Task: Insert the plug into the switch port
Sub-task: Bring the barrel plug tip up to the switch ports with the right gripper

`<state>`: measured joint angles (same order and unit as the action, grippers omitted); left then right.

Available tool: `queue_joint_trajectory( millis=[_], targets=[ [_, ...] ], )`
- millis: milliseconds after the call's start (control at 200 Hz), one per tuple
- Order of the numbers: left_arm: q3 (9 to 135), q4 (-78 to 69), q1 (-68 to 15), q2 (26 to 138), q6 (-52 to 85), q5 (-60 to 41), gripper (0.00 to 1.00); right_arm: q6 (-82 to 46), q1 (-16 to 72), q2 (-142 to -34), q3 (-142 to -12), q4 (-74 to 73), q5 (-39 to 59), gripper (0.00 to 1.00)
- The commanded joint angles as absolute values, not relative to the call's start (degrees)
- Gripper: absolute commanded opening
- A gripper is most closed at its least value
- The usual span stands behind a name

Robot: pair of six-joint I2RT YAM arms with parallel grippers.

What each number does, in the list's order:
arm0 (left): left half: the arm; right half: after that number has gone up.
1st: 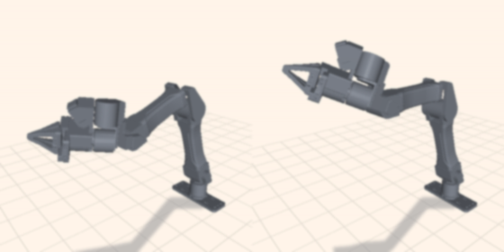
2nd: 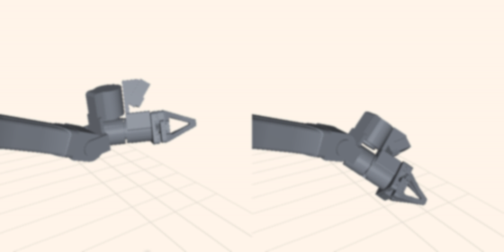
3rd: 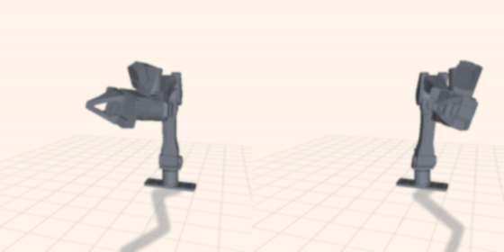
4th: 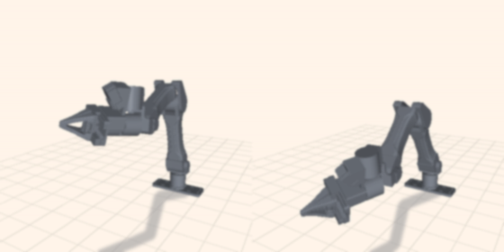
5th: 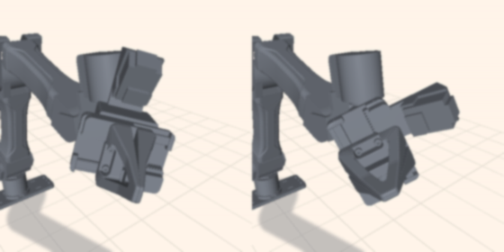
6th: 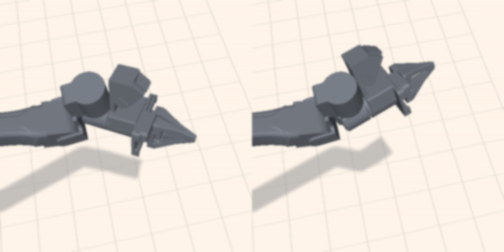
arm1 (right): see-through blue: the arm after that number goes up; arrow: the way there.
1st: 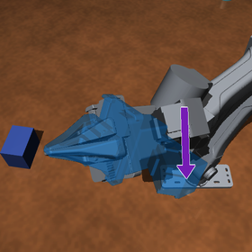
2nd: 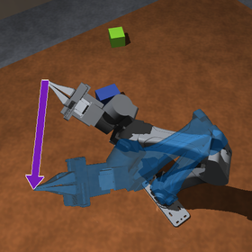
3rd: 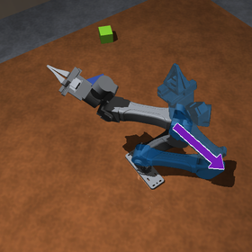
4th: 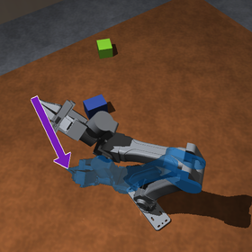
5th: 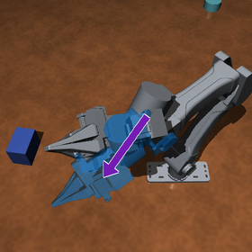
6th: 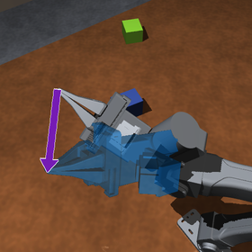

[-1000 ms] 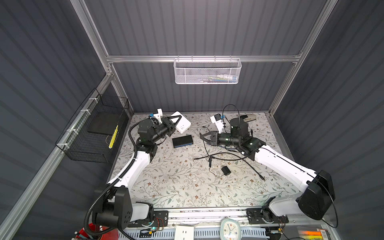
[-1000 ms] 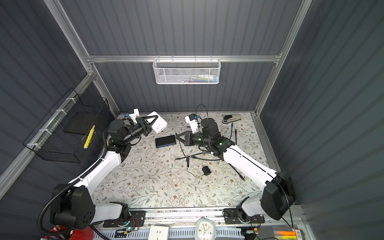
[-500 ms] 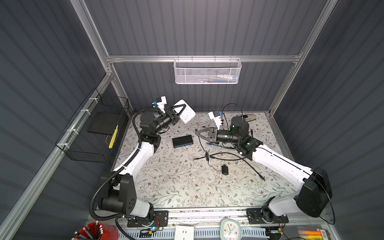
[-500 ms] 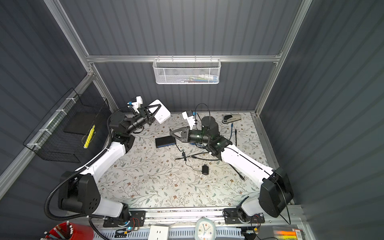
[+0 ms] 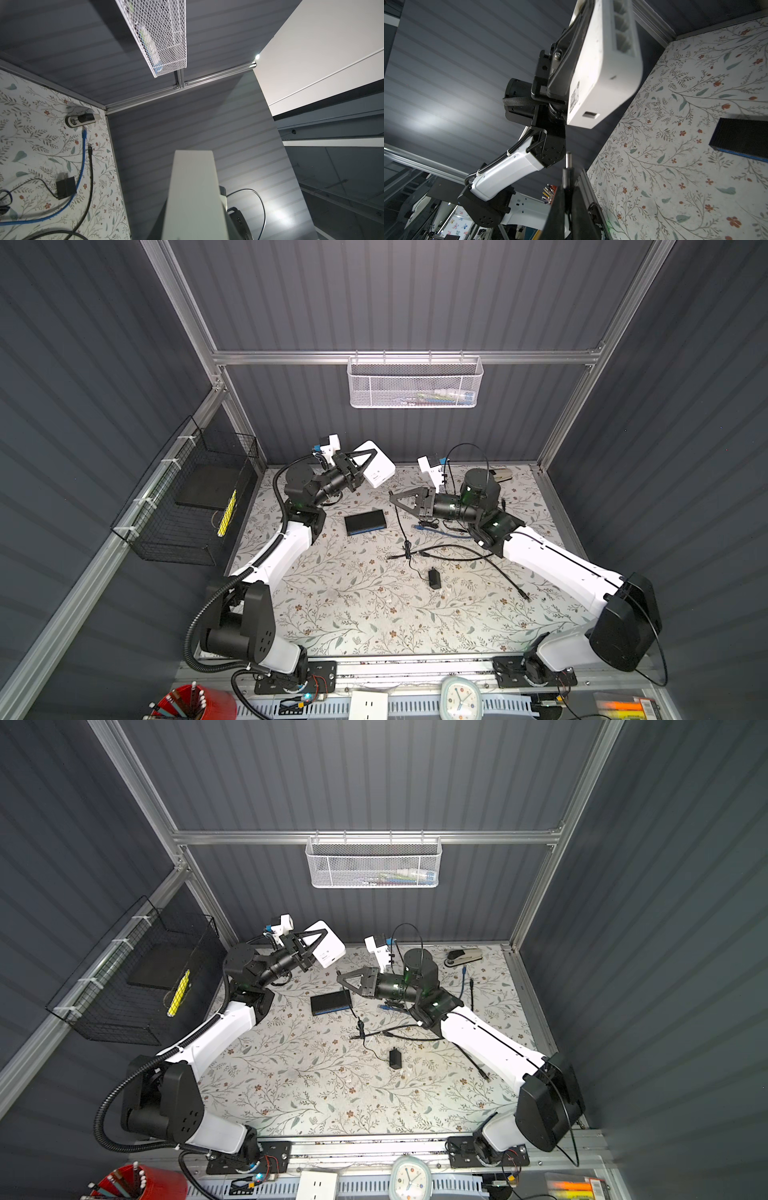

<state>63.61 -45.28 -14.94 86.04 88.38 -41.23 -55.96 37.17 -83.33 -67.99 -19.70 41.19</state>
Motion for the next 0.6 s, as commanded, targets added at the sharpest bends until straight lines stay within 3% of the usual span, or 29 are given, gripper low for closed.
queue_joint_trajectory(
  millis=[0,285,595],
  targets=[
    [63.6,-47.1,-15.2,83.8,93.7,-42.7,0.0,-59.3,37.4,-82.2,-69.9,-22.2,41.5,0.0],
    [62.2,-54.5,-15.4,84.1,106.6,-43.5,0.0,-65.7,37.6,-79.3,-69.1,-21.0,40.4,0.0],
    [64.8,-44.9,-17.4,82.4,99.6,-48.8,0.0,-67.2,39.3,-78.5,-69.3,-19.0,40.7,0.0]
  ],
)
